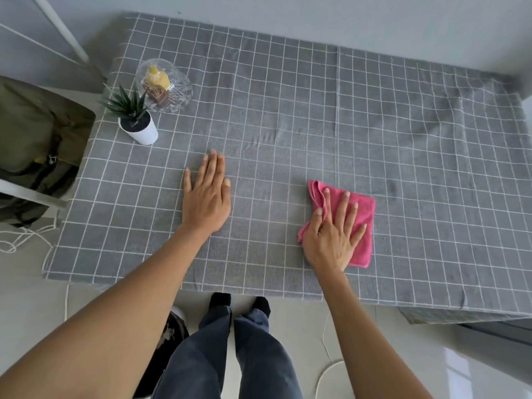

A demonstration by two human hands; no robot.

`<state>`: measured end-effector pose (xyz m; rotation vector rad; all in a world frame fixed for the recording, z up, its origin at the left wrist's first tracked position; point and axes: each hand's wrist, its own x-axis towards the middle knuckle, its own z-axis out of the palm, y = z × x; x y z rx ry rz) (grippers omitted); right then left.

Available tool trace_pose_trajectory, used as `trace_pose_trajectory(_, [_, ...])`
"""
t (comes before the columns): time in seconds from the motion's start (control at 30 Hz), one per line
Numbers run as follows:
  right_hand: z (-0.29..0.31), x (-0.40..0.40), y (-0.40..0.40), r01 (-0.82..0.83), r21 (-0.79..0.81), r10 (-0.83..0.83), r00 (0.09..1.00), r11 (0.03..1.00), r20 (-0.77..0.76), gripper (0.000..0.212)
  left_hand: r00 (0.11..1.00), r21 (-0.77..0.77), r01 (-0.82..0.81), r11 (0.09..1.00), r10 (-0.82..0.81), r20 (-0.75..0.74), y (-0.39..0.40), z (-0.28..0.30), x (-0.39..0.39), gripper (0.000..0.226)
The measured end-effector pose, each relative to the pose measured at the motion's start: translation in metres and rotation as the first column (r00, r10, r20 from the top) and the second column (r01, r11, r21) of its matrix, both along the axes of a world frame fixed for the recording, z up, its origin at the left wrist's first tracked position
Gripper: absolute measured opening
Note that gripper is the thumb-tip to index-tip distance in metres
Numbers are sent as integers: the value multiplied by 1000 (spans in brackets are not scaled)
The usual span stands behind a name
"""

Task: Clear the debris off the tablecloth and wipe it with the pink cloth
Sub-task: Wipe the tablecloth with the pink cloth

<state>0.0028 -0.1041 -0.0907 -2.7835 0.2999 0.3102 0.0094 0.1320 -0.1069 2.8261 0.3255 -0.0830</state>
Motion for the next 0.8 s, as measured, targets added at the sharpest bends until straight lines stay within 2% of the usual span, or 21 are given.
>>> trace_pose_trajectory(0.1, [2,-1,20,-34,25,34,999,999,3,49,1000,-3,3,1000,-3,-21,-3,0,-12,57])
trace_pose_trajectory(0.23, [3,-10,55,-259,6,259,966,966,11,52,1000,-9,6,1000,-6,-8,-11,0,-36,61])
trace_pose_trajectory(0.33, [2,-13,61,-315,3,315,949,949,-9,54,999,-20,24,1000,-25,-34,-12,2,-49,62])
trace_pose_trajectory(0.6, [30,-15,24,-436,105,446,888,894,-110,62,978,-92,21,996,-40,-207,-40,26,-65,58])
trace_pose_trajectory(0.8, [38,-29,-28,-520,84,526,833,850,-174,61,972,-171,28,985,-67,-225,-81,44,-80,57])
